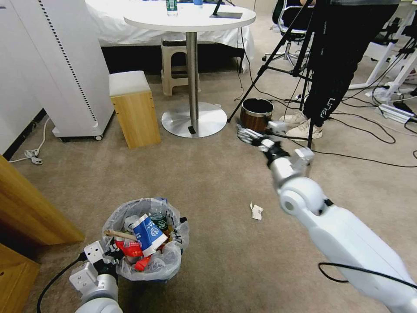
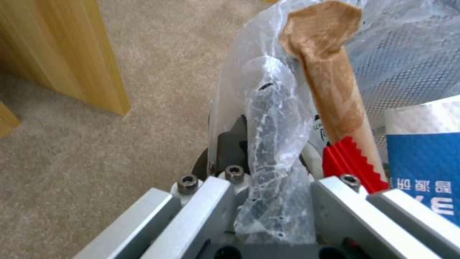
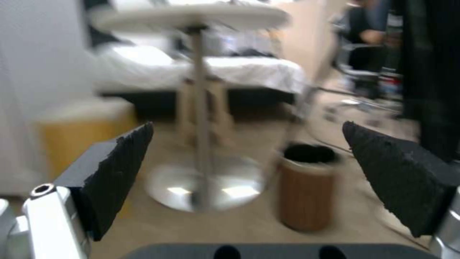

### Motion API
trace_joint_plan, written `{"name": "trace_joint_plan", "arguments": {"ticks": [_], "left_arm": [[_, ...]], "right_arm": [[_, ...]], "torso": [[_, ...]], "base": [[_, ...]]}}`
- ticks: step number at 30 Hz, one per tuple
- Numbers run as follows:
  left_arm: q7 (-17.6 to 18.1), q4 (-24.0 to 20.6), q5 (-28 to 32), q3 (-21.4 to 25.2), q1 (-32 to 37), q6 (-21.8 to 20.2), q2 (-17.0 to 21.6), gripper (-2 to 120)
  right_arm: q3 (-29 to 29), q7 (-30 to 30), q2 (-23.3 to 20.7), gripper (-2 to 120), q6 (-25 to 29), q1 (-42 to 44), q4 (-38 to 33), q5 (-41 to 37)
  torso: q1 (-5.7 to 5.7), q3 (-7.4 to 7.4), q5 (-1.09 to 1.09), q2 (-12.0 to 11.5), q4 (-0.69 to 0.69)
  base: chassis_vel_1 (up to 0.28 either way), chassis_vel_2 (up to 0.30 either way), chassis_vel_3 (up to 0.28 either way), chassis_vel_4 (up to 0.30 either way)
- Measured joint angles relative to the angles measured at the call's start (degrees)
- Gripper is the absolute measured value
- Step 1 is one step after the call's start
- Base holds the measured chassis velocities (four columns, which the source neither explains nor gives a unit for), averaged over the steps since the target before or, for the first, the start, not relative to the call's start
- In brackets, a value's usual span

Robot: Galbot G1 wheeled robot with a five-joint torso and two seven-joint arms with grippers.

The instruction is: Pick up the trash bin and place the garbage on the floor into it.

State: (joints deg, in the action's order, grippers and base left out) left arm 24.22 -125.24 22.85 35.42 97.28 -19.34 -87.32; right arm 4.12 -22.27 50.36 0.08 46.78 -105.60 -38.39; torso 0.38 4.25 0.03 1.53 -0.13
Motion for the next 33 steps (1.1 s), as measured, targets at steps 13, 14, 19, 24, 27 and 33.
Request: {"name": "trace_joint_plan", "arguments": {"ticks": [13,14,19,24,27,33], "left_arm": [[-0.1,-1.83,-0.34,0.26,1.98,0.26,0.23,1],[-0.1,-2.07,-0.32,0.28,2.27,0.26,0.3,1],[-0.1,-2.72,-0.29,0.36,3.05,0.39,0.54,1],[-0.1,-3.19,-0.25,0.38,3.86,0.75,0.81,1],[-0.15,-3.24,-0.26,0.24,4.14,0.91,0.86,1],[-0.15,-2.92,-0.11,0.24,4.15,1.11,1.15,1]], "right_arm": [[6.75,-3.14,-0.16,100,1.87,9.67,0.6,2.24],[7.04,-3.12,-0.04,100,2.34,10.01,0.55,2.54],[7.56,-2.87,0.41,100,3.62,10.67,0.53,3.2],[8.19,-2.57,0.9,100,4.62,11.6,0.11,4.17],[8.41,-2.29,1.1,100,5.31,12.15,-0.08,4.82],[8.48,-1.2,1.47,100,5.32,12.31,-0.1,4.87]], "torso": [[0.0,0.0,-0.02,0.0,0.02],[0.0,0.0,-0.02,0.0,0.02],[0.0,0.0,-0.03,0.0,0.01],[0.0,0.0,-0.03,0.0,0.0],[0.0,0.0,-0.03,0.0,-0.02],[0.0,0.0,-0.03,0.0,0.02]], "base": [[-0.016,-0.012,-0.012,-0.017],[-0.052,-0.075,-0.055,-0.074],[-0.063,-0.077,-0.084,-0.079],[-0.076,-0.087,-0.094,-0.077],[-0.077,-0.07,-0.069,-0.062],[-0.023,-0.013,-0.019,-0.013]]}}
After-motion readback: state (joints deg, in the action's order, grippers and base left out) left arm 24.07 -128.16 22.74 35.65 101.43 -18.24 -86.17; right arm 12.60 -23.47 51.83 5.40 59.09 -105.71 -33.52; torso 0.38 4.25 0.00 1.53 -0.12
